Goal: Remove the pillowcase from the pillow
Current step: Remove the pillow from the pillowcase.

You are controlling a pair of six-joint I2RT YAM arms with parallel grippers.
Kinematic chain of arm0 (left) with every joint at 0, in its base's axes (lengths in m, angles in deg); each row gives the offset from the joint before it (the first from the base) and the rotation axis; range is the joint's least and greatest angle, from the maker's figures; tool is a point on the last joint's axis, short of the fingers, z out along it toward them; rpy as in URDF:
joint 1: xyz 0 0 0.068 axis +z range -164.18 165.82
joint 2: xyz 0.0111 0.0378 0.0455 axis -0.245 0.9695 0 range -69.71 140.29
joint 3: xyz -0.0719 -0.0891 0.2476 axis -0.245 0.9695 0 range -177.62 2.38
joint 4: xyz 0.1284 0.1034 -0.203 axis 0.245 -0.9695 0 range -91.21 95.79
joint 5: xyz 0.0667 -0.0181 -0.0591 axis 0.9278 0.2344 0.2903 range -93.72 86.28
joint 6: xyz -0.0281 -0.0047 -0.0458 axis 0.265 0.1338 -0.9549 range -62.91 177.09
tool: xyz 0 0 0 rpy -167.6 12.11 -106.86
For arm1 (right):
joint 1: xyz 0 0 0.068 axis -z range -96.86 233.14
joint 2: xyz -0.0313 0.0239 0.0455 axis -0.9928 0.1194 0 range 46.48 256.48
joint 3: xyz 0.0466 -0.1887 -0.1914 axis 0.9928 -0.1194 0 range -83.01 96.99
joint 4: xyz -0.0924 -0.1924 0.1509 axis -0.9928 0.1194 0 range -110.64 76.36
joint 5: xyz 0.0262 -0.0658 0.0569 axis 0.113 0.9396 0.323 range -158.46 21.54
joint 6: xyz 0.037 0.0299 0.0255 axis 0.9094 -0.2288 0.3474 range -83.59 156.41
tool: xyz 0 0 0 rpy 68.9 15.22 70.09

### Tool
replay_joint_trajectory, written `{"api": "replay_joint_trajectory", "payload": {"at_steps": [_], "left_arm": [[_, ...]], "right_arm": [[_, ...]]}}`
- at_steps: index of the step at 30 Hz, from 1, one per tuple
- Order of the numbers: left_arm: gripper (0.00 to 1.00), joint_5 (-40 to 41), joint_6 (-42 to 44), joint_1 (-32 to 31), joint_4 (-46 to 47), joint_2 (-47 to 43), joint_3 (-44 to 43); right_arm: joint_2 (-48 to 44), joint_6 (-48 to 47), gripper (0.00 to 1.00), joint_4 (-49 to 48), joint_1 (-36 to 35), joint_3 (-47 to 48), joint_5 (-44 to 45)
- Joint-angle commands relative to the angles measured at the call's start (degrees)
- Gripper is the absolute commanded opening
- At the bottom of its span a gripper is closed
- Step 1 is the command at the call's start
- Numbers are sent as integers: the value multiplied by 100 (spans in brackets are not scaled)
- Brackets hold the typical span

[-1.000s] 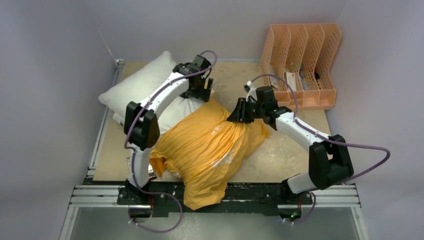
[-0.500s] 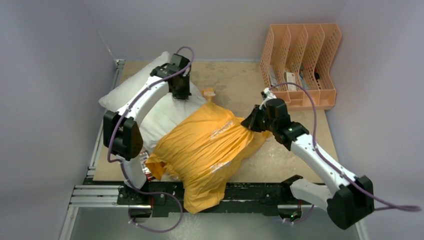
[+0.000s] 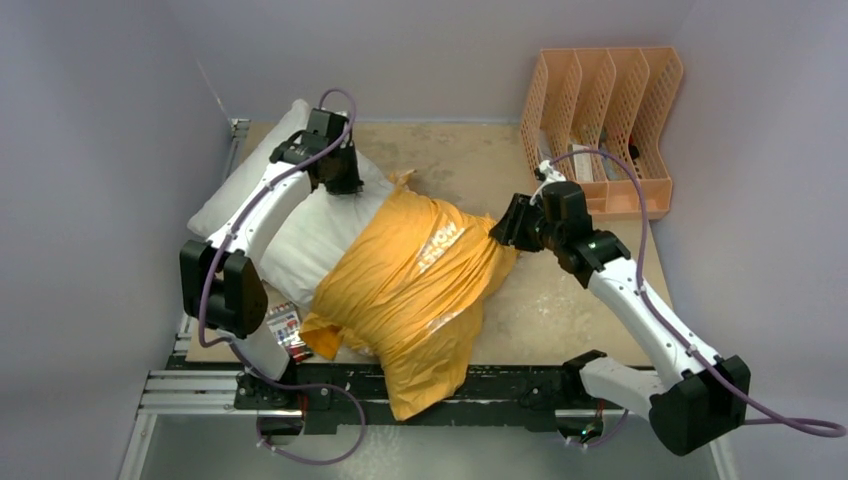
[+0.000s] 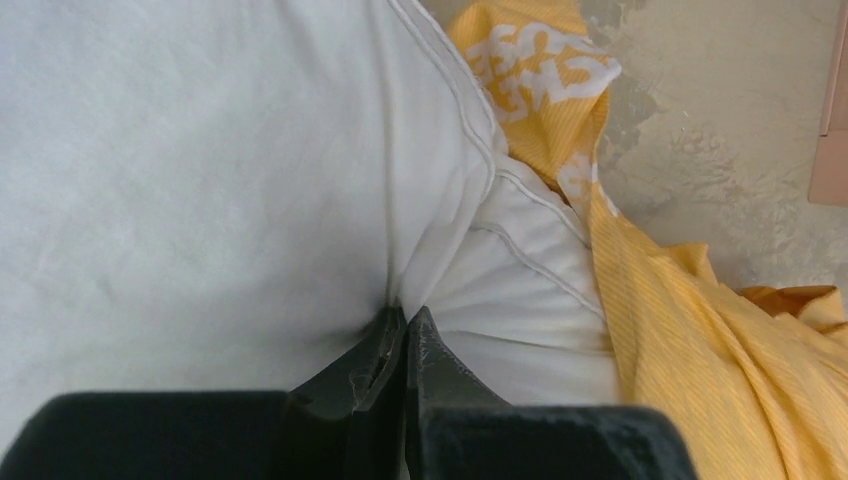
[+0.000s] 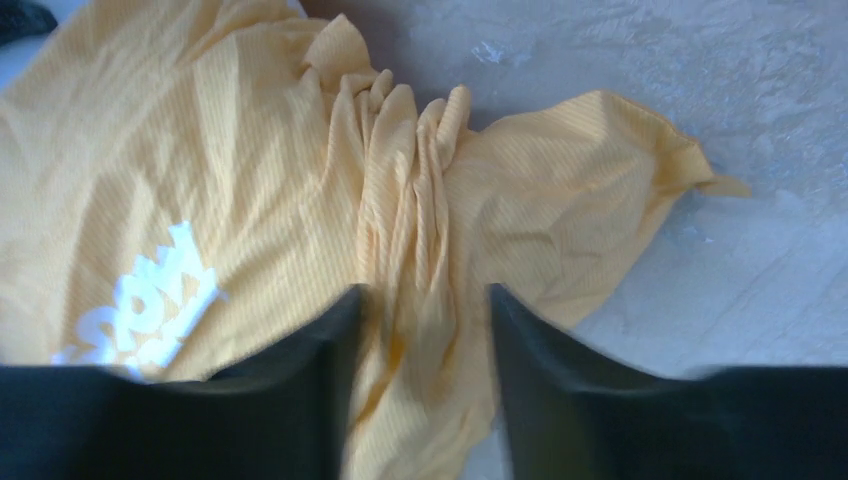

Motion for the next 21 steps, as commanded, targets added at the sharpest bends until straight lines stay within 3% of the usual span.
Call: {"api": "replay_joint_trajectory", "payload": {"at_steps": [1, 3, 5, 8, 10, 12, 13, 16, 19, 21], "left_arm": [[0, 614, 113, 414, 435, -749, 428], [0, 532, 91, 414, 618, -1001, 659], [0, 353, 86, 414, 778, -1197, 860], [0, 149, 33, 418, 956, -1371, 1062], [0, 80, -26, 414, 1005, -1392, 1097], [0, -106, -87, 418, 1091, -1441, 1161], [0, -121, -124, 414, 1147, -1465, 1188], [0, -181, -192, 414, 1234, -1432, 1186], [0, -200, -202, 414, 1200, -1394, 1169], [0, -10, -240, 414, 1160, -1417, 1215]], "right_arm": [[105, -601, 65, 221, 134, 738, 14], [258, -840, 86, 66, 132, 940, 493], [621, -1255, 92, -21, 143, 1337, 424], [1520, -1408, 92, 305, 143, 2401, -1036], [2065, -1247, 92, -174, 113, 2605, -2230], [2409, -691, 81, -923, -39, 2403, -3105], [2687, -471, 80, -942, -215, 2471, -3137], [3425, -1093, 84, 284, -1017, 3384, -2449], [3628, -1345, 87, 458, -1297, 3462, -2404], [3547, -1132, 66, 563, -1250, 3233, -2094]]}}
